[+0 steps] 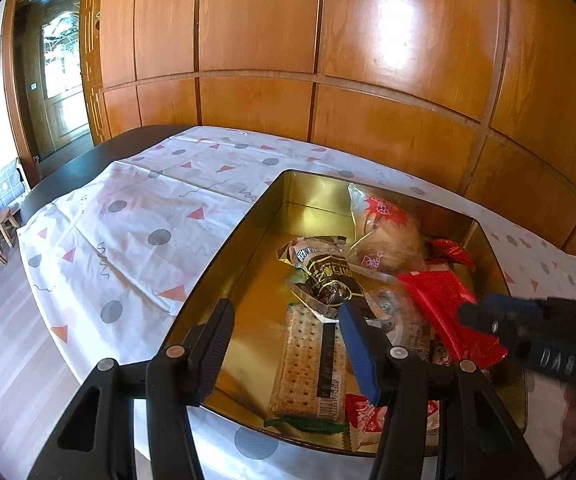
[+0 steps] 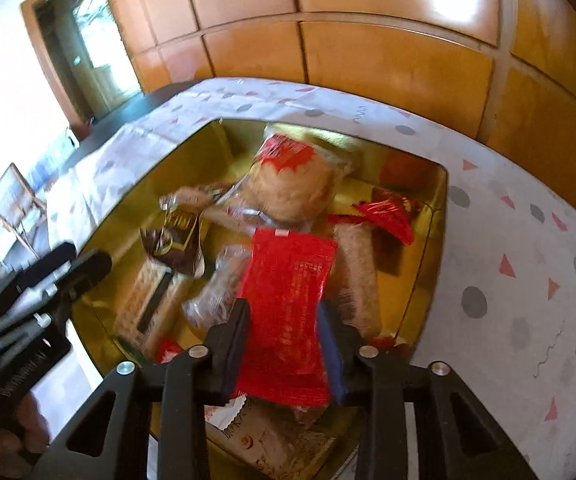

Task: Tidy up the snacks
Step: 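Lower the red packet into the tin and open the right gripper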

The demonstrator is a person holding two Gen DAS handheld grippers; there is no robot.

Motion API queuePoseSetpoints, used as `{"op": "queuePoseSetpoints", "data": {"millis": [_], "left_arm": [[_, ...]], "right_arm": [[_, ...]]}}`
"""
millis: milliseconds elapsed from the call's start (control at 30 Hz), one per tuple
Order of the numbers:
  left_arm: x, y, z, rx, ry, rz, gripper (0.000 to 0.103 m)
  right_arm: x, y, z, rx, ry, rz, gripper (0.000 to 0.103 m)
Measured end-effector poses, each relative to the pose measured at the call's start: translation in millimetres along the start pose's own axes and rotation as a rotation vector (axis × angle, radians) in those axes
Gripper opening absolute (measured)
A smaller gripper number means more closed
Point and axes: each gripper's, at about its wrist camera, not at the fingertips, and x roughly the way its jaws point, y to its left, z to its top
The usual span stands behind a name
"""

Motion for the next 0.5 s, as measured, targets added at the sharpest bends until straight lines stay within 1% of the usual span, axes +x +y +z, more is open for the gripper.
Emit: {"op": "queuePoseSetpoints", "data": {"millis": [33,67,100,167,333,500], "left_arm": [[-0.1,-0.7,0.0,0.001,0.001,-0.002,0.055],[-1.0,-1.5,-0.1,0.003,0.001,-0.002,0.056],[-1.9,-2.4,0.0,0.006,-0.001,-0.002,0.056],[-5.3,-4.0,0.5,0.009,-0.009,-0.003,0.062],[-14.1,-8.7,1.7,0.013,-0.029,-0.009,0.065],[-21.4,-16.7,-0.1,0.033,-0.040,-0.024,0.066]], "right_arm": [[1.9,3.0,-0.6,-0.016,-0.014,-0.021,0.032],[5.0,5.3,1.0,-0.026,-0.014,-0.036,0.028],[7.3,6.2,0.2,-0.031,-0.009,-0.059,0.028],[7.6,5.7,-0.6,-0.031,-0.016,-0.083,0.028],[0.8,5.0,-5.8,-0.005,-0.039,-0.074,0.028],[-17.6,6.1,-13.2,0.021,-0.107,-0.079,0.028]]}}
